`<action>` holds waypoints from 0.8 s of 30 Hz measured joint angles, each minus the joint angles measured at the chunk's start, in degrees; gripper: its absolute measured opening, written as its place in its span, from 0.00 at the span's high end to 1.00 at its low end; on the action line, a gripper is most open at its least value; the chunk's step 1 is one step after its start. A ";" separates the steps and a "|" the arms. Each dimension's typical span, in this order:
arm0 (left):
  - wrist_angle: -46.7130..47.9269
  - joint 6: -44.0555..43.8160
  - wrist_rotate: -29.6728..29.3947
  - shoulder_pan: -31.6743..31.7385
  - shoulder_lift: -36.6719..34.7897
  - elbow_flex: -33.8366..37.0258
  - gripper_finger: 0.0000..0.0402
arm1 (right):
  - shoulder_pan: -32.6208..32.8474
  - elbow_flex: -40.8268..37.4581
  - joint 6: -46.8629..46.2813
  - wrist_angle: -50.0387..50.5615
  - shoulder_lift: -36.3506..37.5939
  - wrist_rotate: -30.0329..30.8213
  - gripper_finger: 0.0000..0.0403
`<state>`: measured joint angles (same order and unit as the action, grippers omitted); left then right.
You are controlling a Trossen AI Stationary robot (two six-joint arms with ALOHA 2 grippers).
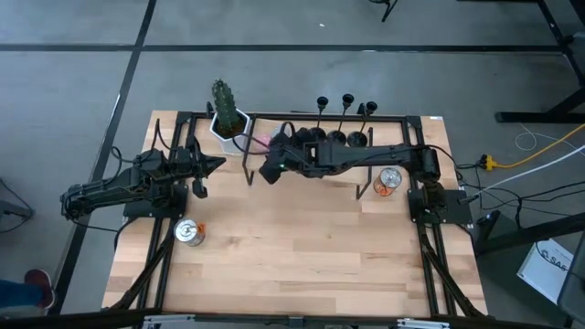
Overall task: Pick & Place candle stick holders
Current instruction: Put the top silver scented candle on the shelf
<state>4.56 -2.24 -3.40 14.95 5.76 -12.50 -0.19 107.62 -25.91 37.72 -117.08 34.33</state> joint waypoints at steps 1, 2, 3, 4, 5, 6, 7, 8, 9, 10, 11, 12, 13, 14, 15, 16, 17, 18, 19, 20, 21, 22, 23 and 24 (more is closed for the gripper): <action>0.00 0.00 0.02 0.01 0.00 -0.01 0.99 | 0.04 0.88 0.00 1.09 0.03 0.00 0.16; 0.02 0.00 0.01 0.00 0.00 0.01 0.99 | 0.19 1.80 0.00 2.50 0.02 -0.01 0.16; 0.00 0.00 0.00 -0.01 0.00 0.00 0.99 | 0.31 2.78 0.01 3.99 0.00 -0.01 0.16; 0.00 0.00 0.01 0.00 0.00 0.01 0.99 | 0.55 3.75 0.05 5.18 -0.01 0.01 0.16; 0.01 0.00 0.02 -0.01 0.00 0.01 0.99 | 0.86 4.76 0.47 6.15 0.01 0.11 0.16; 0.02 0.00 0.01 0.00 0.00 0.00 0.99 | 1.26 5.71 0.89 7.53 0.01 0.15 0.17; 0.00 0.00 0.02 0.00 0.00 0.00 0.99 | 1.71 6.59 1.17 9.45 0.01 0.17 0.17; 0.00 0.00 0.02 0.01 0.00 0.01 0.99 | 2.19 7.35 1.28 11.40 0.01 0.14 0.18; 0.02 0.00 0.01 -0.01 0.00 0.00 0.99 | 2.66 8.07 1.25 13.22 0.01 0.12 0.19; 0.00 0.00 0.00 0.01 0.00 -0.01 0.99 | 3.17 8.86 0.98 15.07 0.01 0.10 0.20; 0.00 0.00 0.02 -0.01 0.00 0.01 0.99 | 3.70 9.81 0.55 17.25 0.01 -0.01 0.21; 0.01 0.00 0.01 0.00 0.00 0.00 0.99 | 4.30 10.87 -0.03 19.78 0.01 -0.24 0.23; 0.00 0.00 0.00 0.00 0.00 0.01 0.99 | 4.88 11.91 -0.64 22.50 0.01 -0.72 0.25; 0.01 0.00 0.02 0.01 0.00 0.01 0.99 | 5.42 12.81 -1.30 24.83 0.01 -1.60 0.26; 0.01 0.00 0.02 0.01 0.00 0.01 0.99 | 5.94 13.79 -2.11 27.35 0.01 -2.82 0.28; 0.02 0.00 0.02 0.00 0.00 -0.01 0.99 | 6.46 14.84 -3.02 30.26 0.01 -4.26 0.30; 0.00 0.00 0.00 0.01 0.00 -0.01 0.99 | 6.92 15.84 -3.99 33.32 0.01 -6.03 0.32; 0.02 0.00 0.00 -0.01 0.00 0.01 0.99 | 7.40 16.76 -5.16 36.02 0.01 -7.80 0.34; 0.02 0.00 0.02 0.01 0.00 -0.01 0.99 | 7.85 17.61 -6.30 38.47 0.01 -9.51 0.36; 0.02 0.00 0.02 0.00 0.00 0.00 0.99 | 8.33 18.38 -7.62 41.25 0.01 -11.09 0.38; 0.00 0.00 0.00 -0.01 0.00 -0.01 0.99 | 8.89 19.03 -9.18 43.83 0.01 -12.22 0.40; 0.02 0.00 0.01 0.00 0.00 -0.01 0.99 | 9.46 19.52 -10.79 46.20 0.01 -12.99 0.43; 0.01 0.00 0.01 -0.01 0.00 0.00 0.99 | 10.03 19.73 -12.62 48.28 0.01 -13.35 0.45; 0.01 0.00 0.01 0.00 0.00 0.01 0.99 | 10.68 19.77 -14.44 50.47 0.01 -13.45 0.47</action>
<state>4.57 -2.24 -3.39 14.95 5.76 -12.49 10.49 127.39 -40.35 88.19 -117.08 20.88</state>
